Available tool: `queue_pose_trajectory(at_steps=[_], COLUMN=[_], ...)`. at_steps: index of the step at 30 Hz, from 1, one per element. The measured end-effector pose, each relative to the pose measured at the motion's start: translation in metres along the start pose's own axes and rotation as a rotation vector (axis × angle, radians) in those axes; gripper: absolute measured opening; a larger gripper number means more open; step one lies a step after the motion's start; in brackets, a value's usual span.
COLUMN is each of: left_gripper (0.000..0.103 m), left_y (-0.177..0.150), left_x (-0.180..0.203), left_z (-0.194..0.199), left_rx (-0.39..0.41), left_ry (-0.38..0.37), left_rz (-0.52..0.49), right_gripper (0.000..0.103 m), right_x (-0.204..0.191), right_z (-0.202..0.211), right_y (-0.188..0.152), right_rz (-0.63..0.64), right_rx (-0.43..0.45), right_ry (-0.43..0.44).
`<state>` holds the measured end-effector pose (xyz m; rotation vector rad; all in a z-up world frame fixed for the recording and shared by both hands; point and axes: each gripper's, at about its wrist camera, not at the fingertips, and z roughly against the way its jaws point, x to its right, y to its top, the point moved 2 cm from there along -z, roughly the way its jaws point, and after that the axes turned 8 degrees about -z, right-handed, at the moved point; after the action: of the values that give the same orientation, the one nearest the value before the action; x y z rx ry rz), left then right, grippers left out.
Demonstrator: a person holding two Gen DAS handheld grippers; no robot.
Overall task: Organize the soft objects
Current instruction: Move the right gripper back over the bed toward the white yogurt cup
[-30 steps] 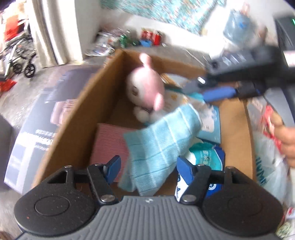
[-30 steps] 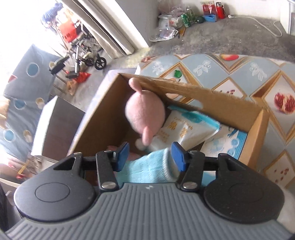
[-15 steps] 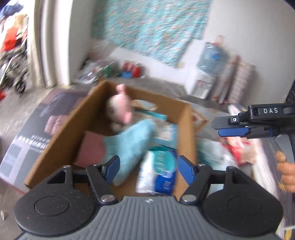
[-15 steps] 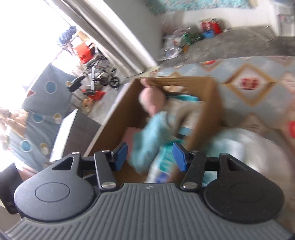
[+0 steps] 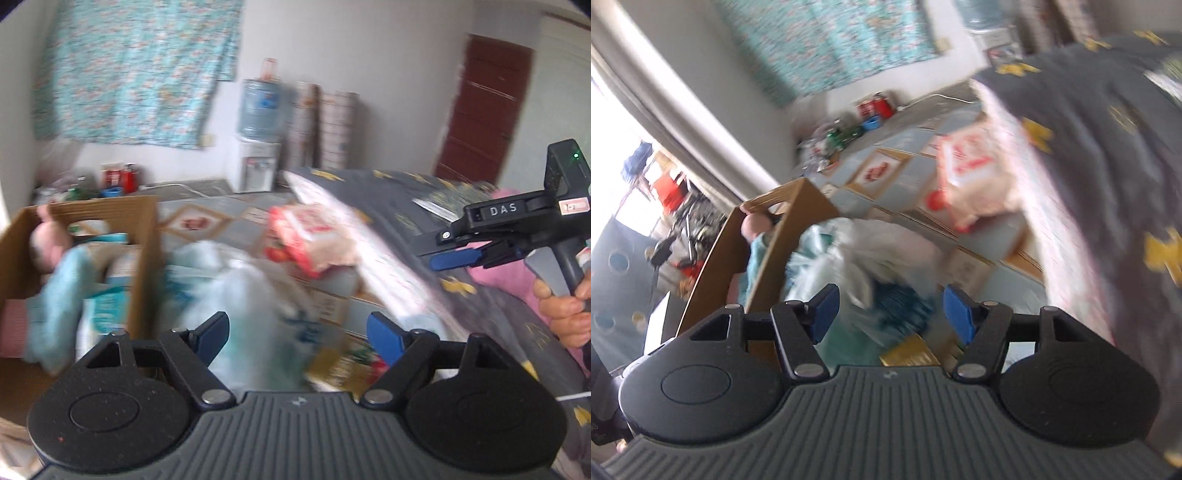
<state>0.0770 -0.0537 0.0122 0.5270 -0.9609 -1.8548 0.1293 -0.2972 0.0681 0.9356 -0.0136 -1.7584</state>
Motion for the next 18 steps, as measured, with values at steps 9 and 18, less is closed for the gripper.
queue_pose_trajectory(at_steps=[9, 18], left_gripper=[0.083, 0.083], left_y=[-0.015, -0.024], left_x=[0.067, 0.100], left_z=[-0.049, -0.078], left_rx=[-0.024, -0.058], left_ry=[-0.053, -0.078], left_rz=[-0.142, -0.200], right_gripper=[0.062, 0.062], right_x=[0.057, 0.075], right_z=[0.009, 0.015], right_y=[-0.039, -0.047], right_rz=[-0.118, -0.111], right_rx=[0.033, 0.079], right_ry=[-0.033, -0.081])
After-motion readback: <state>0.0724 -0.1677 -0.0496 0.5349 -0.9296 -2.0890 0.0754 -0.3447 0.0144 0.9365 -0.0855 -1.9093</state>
